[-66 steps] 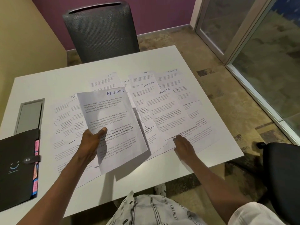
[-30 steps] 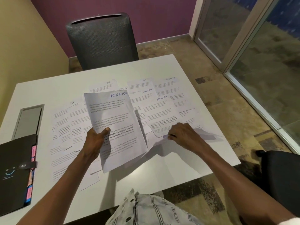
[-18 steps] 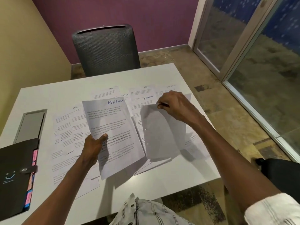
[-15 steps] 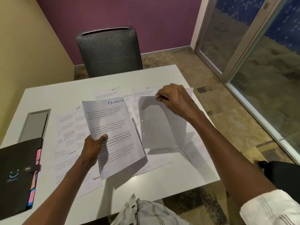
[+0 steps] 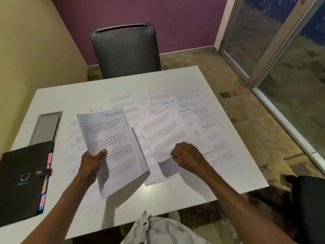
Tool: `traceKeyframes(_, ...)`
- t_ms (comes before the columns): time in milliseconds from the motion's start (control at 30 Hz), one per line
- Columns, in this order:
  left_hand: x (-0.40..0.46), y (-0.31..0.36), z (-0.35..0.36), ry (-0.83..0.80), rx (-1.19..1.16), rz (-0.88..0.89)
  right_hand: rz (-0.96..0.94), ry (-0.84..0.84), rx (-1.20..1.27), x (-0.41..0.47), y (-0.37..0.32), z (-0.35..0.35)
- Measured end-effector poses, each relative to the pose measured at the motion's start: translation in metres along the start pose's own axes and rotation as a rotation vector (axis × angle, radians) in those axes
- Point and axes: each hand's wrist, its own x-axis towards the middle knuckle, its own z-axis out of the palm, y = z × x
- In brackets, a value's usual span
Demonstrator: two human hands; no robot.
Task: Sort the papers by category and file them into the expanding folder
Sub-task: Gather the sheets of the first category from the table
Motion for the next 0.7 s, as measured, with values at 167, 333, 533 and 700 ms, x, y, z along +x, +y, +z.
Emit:
traceKeyframes(167, -0.005, -0.008, 0.011, -0.015, -0.009, -0.028, 0.129, -0.474, -0.046, -0.05, 0.019, 0.065)
traceKeyframes(333, -0.011, -0.009, 0.018, -0.018, -0.025, -0.04, 0.425, -0.573, 0.108, -0.046, 0.021, 0.063)
traceKeyframes(533, -0.017, -0.014, 0.015, -0.027, 0.006, -0.037, 0.673, -0.233, -0.114, -0.025, 0.035, 0.061)
traceKeyframes(700, -0.022, -0.019, 0.013, -0.024, 0.036, -0.043, 0.823, -0.294, -0.177, -0.025, 0.043, 0.071)
